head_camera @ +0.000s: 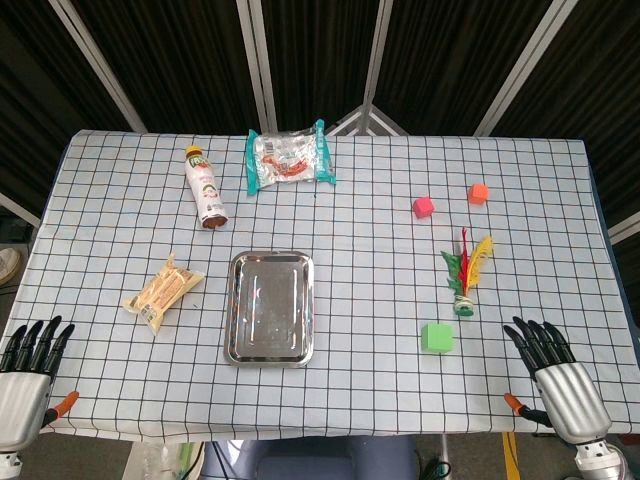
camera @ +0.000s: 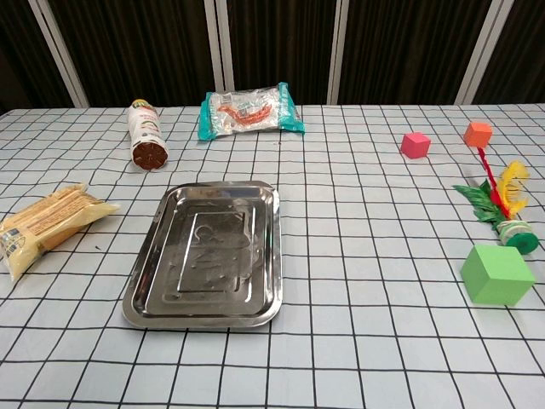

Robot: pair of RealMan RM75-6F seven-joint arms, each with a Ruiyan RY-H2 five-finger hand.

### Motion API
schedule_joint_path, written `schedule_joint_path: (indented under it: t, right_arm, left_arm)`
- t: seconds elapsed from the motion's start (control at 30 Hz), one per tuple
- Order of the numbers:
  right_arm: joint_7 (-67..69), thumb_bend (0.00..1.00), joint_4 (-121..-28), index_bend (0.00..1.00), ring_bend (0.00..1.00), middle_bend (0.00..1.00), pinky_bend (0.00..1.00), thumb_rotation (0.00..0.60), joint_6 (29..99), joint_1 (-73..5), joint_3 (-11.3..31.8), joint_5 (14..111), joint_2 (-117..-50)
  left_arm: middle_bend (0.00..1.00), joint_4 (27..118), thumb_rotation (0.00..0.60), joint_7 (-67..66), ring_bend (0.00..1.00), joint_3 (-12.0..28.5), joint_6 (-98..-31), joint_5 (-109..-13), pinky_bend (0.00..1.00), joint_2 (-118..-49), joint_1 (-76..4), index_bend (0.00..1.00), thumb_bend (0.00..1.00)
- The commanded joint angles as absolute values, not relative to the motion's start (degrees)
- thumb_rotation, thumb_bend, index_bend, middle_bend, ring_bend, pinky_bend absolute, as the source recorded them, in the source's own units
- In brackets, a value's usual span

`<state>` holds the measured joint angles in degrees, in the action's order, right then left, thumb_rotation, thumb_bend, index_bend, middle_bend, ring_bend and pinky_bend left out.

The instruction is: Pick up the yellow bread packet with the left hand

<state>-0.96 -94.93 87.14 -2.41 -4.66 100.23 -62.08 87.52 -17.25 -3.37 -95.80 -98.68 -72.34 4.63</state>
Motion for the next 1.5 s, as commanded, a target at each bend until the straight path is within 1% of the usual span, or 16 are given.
schedule_joint_path:
  t: [0.03,0.17,0.3,0.47,0.57,0.7,0.87,1.07,1.3,1.37,1.43,1.5]
  right_arm:
    - [-0.5,0.25,-94.9,0.0,0.0,0.0,0.01,0.6,87.1,-2.5,-4.4,99.8,-61.9]
    - [0.4,0.26,-94.6,0.0,0.0,0.0,0.01,0.6,86.9,-2.6,-4.1,99.1,-61.7]
    - [1.2,0.25,-94.3,0.0,0.0,0.0,0.01,0.6,87.0,-2.5,-3.9,98.4,-61.5]
    - [1.7,0.25,-94.4,0.0,0.0,0.0,0.01,0.6,85.7,-3.1,-3.3,96.9,-61.4]
    - [1.9,0.25,-94.4,0.0,0.0,0.0,0.01,0.6,85.6,-3.5,-2.5,96.2,-61.6]
    - [2.3,0.25,-94.1,0.0,0.0,0.0,0.01,0.6,84.5,-3.9,-1.9,94.7,-61.7]
    - [2.9,0.25,-93.7,0.0,0.0,0.0,0.01,0.6,83.7,-4.3,-1.3,93.2,-61.6]
    - [2.9,0.25,-93.6,0.0,0.0,0.0,0.01,0.6,83.5,-4.4,-1.0,92.6,-61.5]
    - [2.8,0.25,-93.7,0.0,0.0,0.0,0.01,0.6,83.8,-4.2,-0.8,92.0,-61.4]
    - [2.7,0.25,-93.8,0.0,0.0,0.0,0.01,0.6,83.8,-4.2,-0.7,91.9,-61.4]
    - [2.6,0.25,-93.8,0.0,0.0,0.0,0.01,0.6,83.9,-4.2,-0.7,91.9,-61.4]
    - [2.5,0.25,-93.9,0.0,0.0,0.0,0.01,0.6,83.8,-4.2,-0.7,91.9,-61.4]
  left_arm:
    - [0.0,87.4,0.6,-17.3,0.0,-3.2,-95.8,-98.9,0.01,-72.7,4.5,0.0,0.05]
    - [0.0,87.4,0.6,-19.0,0.0,-2.6,-94.5,-98.5,0.01,-73.5,3.6,0.0,0.05]
    - [0.0,87.4,0.6,-23.3,0.0,0.3,-91.6,-97.5,0.05,-75.4,0.6,0.0,0.05]
    - [0.0,90.7,0.6,-26.3,0.0,4.3,-79.0,-91.1,0.05,-76.3,-6.7,0.0,0.03]
    - [0.0,91.3,0.6,-30.5,0.0,5.9,-71.4,-86.8,0.04,-77.9,-10.9,0.0,0.02]
    - [0.0,90.3,0.6,-37.3,0.0,7.9,-66.0,-79.9,0.03,-80.5,-14.4,0.0,0.02]
    - [0.0,86.7,0.6,-39.2,0.0,8.9,-64.4,-76.2,0.03,-83.7,-16.8,0.0,0.02]
    - [0.0,82.6,0.6,-39.0,0.0,8.8,-65.6,-76.0,0.03,-86.1,-18.0,0.0,0.02]
    - [0.0,78.3,0.6,-39.4,0.0,9.2,-63.3,-72.0,0.07,-88.1,-20.1,0.01,0.02]
    - [0.0,76.7,0.6,-39.3,0.0,9.3,-62.9,-71.2,0.08,-88.8,-20.7,0.06,0.02]
    - [0.0,75.0,0.6,-39.4,0.0,9.5,-61.8,-69.7,0.08,-89.6,-21.5,0.14,0.02]
    - [0.0,73.5,0.6,-40.0,0.0,9.8,-60.7,-68.1,0.09,-90.3,-22.3,0.19,0.02]
